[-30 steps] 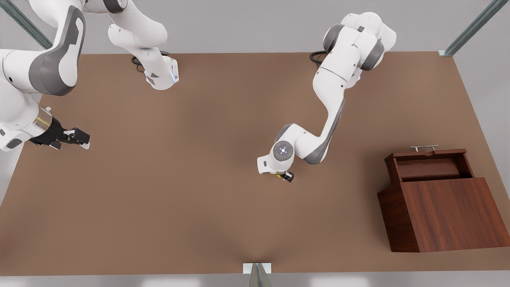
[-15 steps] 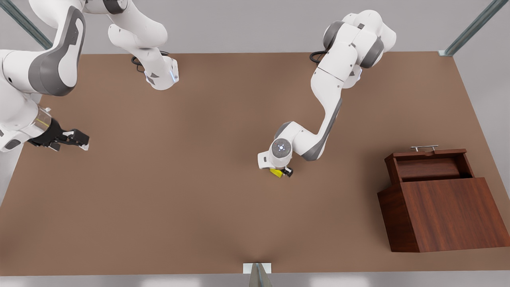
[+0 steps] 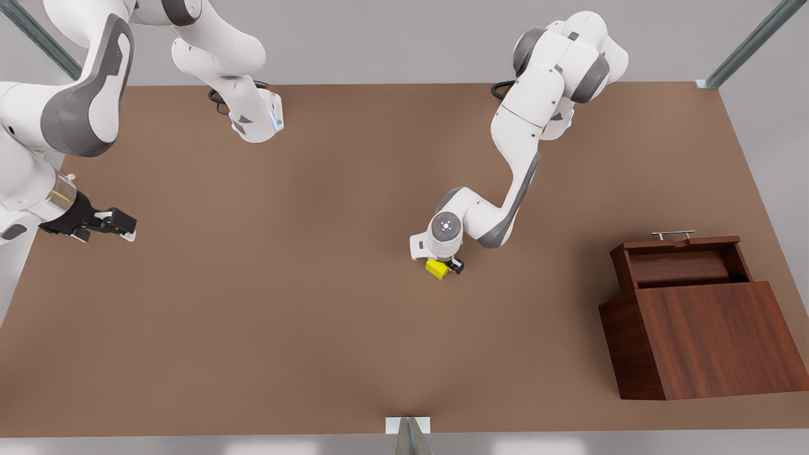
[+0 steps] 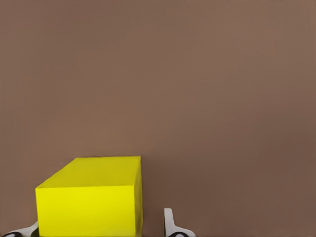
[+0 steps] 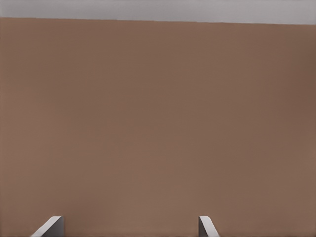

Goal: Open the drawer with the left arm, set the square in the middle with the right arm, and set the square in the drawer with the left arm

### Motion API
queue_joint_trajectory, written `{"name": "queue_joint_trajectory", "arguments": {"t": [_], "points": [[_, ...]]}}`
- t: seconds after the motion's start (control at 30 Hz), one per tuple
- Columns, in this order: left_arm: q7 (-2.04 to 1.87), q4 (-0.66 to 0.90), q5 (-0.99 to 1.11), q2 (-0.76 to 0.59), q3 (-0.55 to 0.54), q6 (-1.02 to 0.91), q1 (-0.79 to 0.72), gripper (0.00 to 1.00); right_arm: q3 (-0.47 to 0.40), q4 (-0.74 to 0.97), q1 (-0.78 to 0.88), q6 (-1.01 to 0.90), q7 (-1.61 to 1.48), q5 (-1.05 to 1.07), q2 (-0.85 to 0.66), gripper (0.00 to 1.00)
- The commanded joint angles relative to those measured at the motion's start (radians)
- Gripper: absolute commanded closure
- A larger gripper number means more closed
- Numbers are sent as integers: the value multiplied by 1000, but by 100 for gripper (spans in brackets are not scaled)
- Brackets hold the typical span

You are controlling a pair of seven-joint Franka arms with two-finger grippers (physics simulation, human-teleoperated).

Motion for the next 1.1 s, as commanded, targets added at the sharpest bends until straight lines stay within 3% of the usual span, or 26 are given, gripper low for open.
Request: {"name": "queue_joint_trajectory", "arguments": {"t": [0.0, 0.23, 1.07], "points": [[0, 0, 3, 0, 0, 0, 0, 2, 0, 0, -1, 0, 0, 0, 0, 0], [0, 0, 3, 3, 0, 0, 0, 21, -2, 0, -1, 2, 0, 3, 3, 0], [2, 5, -5, -27, 5, -15, -3, 30, -2, 0, -1, 0, 0, -6, 3, 0]]}}
